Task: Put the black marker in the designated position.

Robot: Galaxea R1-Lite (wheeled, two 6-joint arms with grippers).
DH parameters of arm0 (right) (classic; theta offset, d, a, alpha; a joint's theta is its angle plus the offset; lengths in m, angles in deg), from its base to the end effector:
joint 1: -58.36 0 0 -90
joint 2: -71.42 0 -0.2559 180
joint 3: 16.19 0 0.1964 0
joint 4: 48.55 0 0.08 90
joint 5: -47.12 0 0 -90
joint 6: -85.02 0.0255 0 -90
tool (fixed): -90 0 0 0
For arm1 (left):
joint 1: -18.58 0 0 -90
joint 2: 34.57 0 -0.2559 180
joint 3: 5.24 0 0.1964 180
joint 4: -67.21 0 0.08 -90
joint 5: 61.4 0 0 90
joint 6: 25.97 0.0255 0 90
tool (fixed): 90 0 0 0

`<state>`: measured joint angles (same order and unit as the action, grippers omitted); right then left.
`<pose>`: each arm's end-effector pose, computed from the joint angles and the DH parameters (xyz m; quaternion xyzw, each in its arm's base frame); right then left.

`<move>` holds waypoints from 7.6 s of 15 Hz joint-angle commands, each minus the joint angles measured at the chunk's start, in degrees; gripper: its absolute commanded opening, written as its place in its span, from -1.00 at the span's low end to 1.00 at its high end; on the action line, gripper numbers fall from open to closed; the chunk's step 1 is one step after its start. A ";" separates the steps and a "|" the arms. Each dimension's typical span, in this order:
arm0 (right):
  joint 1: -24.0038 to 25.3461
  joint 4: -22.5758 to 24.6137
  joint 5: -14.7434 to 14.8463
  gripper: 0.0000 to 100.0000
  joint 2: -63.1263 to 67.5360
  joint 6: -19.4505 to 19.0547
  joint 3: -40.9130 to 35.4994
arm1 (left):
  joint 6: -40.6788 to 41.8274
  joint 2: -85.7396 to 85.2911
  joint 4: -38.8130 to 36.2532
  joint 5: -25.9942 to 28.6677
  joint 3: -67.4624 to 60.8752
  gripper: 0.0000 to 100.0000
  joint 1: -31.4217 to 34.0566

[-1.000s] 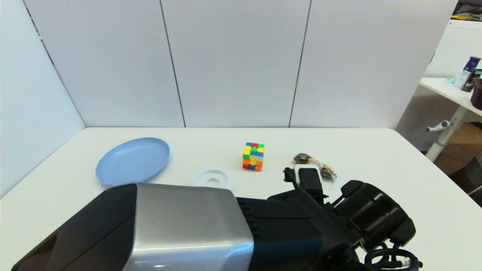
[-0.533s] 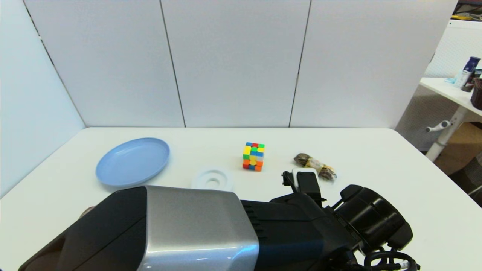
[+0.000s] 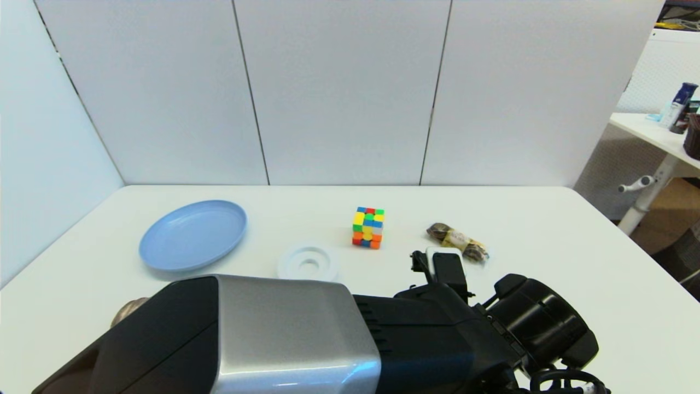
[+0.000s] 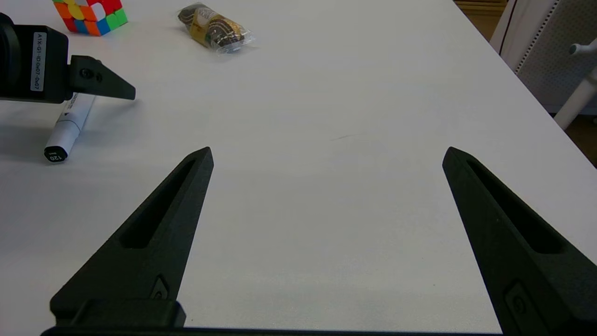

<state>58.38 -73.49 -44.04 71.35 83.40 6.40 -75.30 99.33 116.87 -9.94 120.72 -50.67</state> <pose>0.0308 0.0005 0.0712 -0.0139 0.0197 0.0106 0.9997 0.1656 -0.3923 0.0729 0.0011 0.3548 -0.0924 0.9304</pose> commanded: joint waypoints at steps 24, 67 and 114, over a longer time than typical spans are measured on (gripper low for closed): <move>0.06 -0.03 0.02 1.00 0.07 -0.05 0.00 | 41.07 -34.76 33.85 -5.15 9.75 -1.00 28.29; -0.02 -0.03 0.02 1.00 0.07 -0.05 0.00 | 138.02 0.75 -7.99 63.06 9.75 1.00 73.02; -0.02 -0.03 -0.07 1.00 0.07 -0.05 0.00 | 50.65 -133.90 -27.68 38.89 -103.36 1.00 69.86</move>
<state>58.38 -73.52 -44.03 71.35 83.37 6.40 -24.68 -34.75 89.21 28.93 17.36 19.15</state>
